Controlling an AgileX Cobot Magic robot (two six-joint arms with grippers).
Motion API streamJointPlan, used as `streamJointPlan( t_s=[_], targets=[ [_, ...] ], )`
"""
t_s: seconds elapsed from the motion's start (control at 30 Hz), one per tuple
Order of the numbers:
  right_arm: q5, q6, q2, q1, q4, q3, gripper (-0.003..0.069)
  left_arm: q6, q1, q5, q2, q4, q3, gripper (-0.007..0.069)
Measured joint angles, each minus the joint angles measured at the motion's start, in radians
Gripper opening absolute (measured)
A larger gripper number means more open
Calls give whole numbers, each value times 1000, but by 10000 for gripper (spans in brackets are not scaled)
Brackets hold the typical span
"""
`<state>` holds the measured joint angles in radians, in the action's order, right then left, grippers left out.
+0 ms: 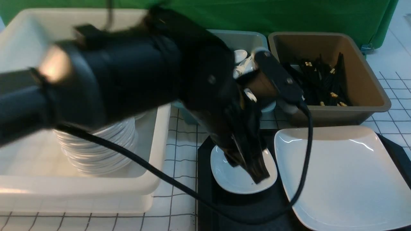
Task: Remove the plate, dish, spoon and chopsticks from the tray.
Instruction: Use the left arm to grab a small plate from the dinner plate, then use the left arm to put the small plate into the large storage box on the left
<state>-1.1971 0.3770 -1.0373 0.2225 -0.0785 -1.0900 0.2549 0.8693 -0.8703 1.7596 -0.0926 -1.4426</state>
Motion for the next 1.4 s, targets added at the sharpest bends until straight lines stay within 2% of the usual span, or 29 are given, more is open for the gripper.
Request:
streamJointPlan(
  t_s=[0.1,0.2,0.33,0.53,0.6,0.73,0.83,0.87,1.1,1.23,1.3,1.4],
  targets=[
    [-1,-5,40,-1,-19,8,6,-2,34,20,87,-38,0,430],
    [-1,-8,74,-2,-29,9,6,-3,44,49,172,-47,0,501],
    [-10,-8,101,-2,-45,10,6,-4,44,77,245,-78,0,526],
    [-14,-5,102,-2,-68,11,6,-4,40,144,290,-117,0,503],
    [-15,15,102,-2,-93,11,6,-4,35,167,303,-129,0,477],
    [-15,40,102,-2,-124,11,6,-4,22,189,312,-131,0,335],
    [-15,45,102,-2,-125,11,6,-2,20,183,316,-133,0,147],
    [-15,46,102,-2,-125,11,6,1,21,188,314,-138,-4,114],
    [-17,48,102,-2,-159,-4,6,-14,20,120,272,-111,-43,46],
    [-21,52,102,-2,-257,-71,6,-37,20,7,192,-61,-97,17],
    [-21,78,102,-2,-361,-135,6,-47,11,-73,109,-52,-169,13],
    [-20,128,89,-2,-477,-197,6,-49,-27,-107,2,-48,-254,12]
  ],
)
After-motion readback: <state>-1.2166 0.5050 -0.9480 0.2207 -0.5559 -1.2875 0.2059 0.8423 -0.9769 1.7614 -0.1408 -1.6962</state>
